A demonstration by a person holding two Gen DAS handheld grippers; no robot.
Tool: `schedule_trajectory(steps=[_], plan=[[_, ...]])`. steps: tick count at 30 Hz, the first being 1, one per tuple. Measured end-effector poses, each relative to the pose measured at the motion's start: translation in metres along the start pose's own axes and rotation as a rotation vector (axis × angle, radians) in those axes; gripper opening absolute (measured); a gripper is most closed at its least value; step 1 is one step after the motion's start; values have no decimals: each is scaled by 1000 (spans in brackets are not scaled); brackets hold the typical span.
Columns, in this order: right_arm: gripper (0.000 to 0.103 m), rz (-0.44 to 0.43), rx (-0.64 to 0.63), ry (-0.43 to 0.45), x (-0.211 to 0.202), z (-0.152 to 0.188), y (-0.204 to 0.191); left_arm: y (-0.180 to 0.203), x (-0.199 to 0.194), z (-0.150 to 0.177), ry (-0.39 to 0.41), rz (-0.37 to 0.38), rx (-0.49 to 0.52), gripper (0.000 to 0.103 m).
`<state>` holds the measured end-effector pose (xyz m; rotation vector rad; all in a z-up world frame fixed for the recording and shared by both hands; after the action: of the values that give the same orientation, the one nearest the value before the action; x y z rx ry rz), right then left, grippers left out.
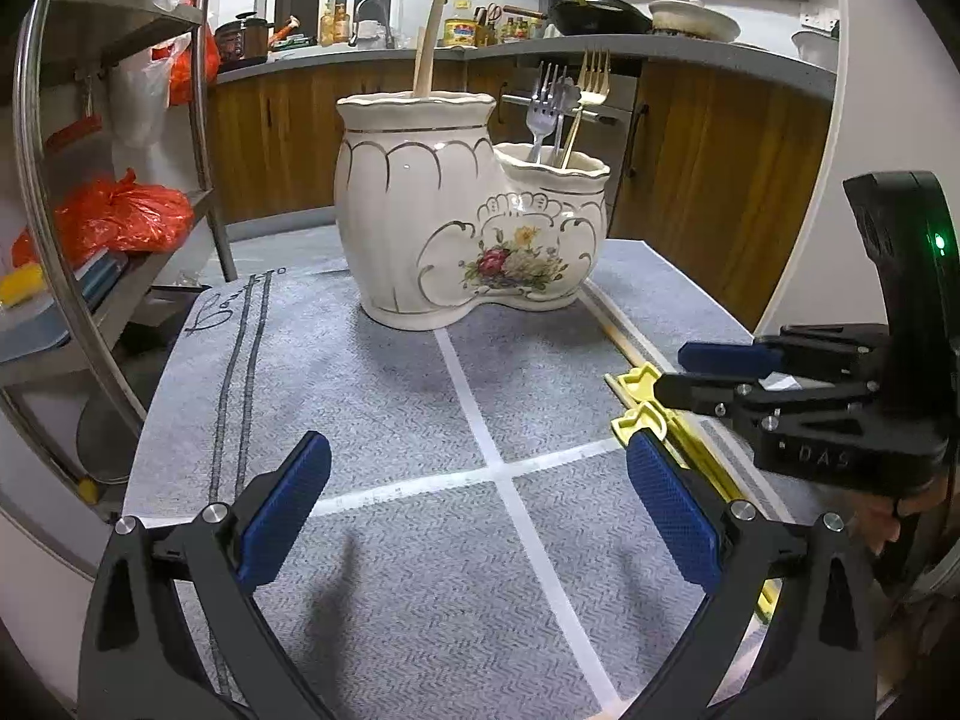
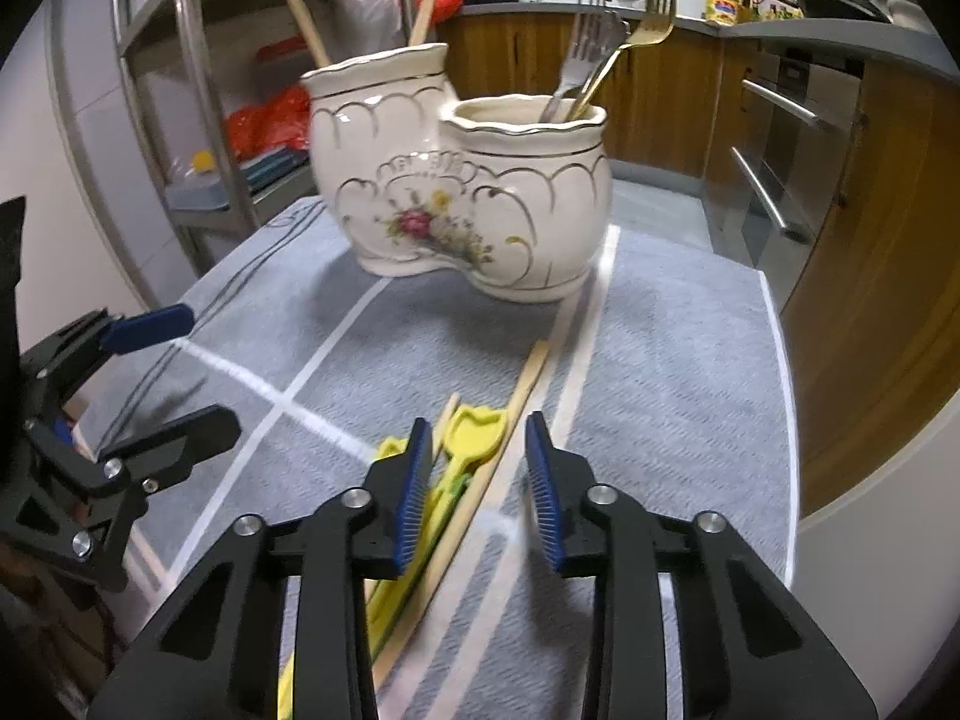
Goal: Organize utensils
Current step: 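Close the right tool on a yellow plastic spoon while the left tool reaches a chopstick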
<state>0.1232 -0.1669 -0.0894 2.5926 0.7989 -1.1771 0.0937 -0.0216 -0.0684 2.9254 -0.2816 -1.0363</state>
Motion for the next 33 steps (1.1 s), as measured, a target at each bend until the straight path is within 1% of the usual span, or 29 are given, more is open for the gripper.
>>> schedule_trajectory(steps=[6,11,15,19,24,27,28,31,33], plan=[[24,-50,-44,-6,-7,5,-25,-6,-3,0,12,31,-35,97],[19,-48,-38,-27,-9,15,-34,-13,-5,-1,15,29,-44,97],[16,-27,-42,-42,-7,18,-37,-18,-6,-2,20,42,-65,97],[16,0,-58,-54,-6,21,-45,-18,-9,-2,27,51,-61,97],[15,50,-66,-82,3,17,-50,-22,-17,-5,47,64,-75,97],[15,55,-48,-77,5,15,-50,-25,-20,-4,54,69,-77,97],[13,55,-45,-73,7,13,-50,-25,-20,-4,54,68,-76,97],[11,77,-61,-61,8,12,-52,-28,-21,-3,55,69,-83,97],[11,75,-52,-44,6,11,-52,-30,-22,-2,58,69,-82,97]])
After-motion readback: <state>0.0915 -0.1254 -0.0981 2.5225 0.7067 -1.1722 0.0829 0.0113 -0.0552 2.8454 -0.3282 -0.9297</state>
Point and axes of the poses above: each gripper's, at about its wrist camera, not at the fingertips, and x roughly the way its jaws point, y to its right, z to its underside, the point moved 5 cm from there along x, roughly the way its jaws point, and after that the axes turned 1 degree about -x, right-handed, at the moved point
